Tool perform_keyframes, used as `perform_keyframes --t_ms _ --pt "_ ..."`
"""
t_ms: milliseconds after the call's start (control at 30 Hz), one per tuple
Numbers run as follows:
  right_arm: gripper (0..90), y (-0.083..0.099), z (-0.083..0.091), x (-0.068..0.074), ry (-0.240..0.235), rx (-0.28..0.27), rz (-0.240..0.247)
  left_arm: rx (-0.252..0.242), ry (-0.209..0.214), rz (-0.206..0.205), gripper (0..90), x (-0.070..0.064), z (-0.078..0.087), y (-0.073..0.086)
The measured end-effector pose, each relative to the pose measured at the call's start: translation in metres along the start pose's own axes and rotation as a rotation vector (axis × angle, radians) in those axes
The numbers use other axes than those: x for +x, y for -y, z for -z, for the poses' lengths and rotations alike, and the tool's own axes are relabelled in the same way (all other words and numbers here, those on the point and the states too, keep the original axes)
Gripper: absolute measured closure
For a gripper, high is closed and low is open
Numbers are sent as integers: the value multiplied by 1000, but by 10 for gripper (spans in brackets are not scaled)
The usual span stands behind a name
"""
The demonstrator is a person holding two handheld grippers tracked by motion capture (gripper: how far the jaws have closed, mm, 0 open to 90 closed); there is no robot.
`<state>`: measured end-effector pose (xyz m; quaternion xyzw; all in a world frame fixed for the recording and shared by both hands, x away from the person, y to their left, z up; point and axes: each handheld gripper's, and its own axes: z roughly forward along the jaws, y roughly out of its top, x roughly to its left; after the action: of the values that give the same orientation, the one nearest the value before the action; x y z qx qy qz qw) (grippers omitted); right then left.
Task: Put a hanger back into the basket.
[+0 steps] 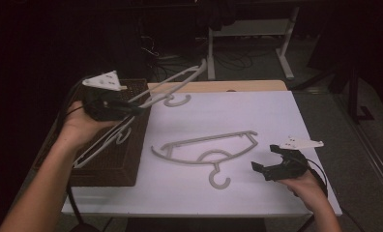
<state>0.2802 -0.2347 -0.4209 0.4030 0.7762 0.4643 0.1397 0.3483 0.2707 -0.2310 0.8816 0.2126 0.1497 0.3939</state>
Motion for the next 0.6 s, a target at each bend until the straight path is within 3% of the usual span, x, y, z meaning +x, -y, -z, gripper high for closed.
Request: perform_keyframes --t_ms 233,433,600 --pt "5 0 -2 0 2 6 0 -21 -61 113 822 33 30 53" --pt "5 0 -4 0 5 15 4 -6 -83 192 822 43 41 94" --pt "5 0 -5 1 4 20 9 21 -101 225 822 47 43 116"
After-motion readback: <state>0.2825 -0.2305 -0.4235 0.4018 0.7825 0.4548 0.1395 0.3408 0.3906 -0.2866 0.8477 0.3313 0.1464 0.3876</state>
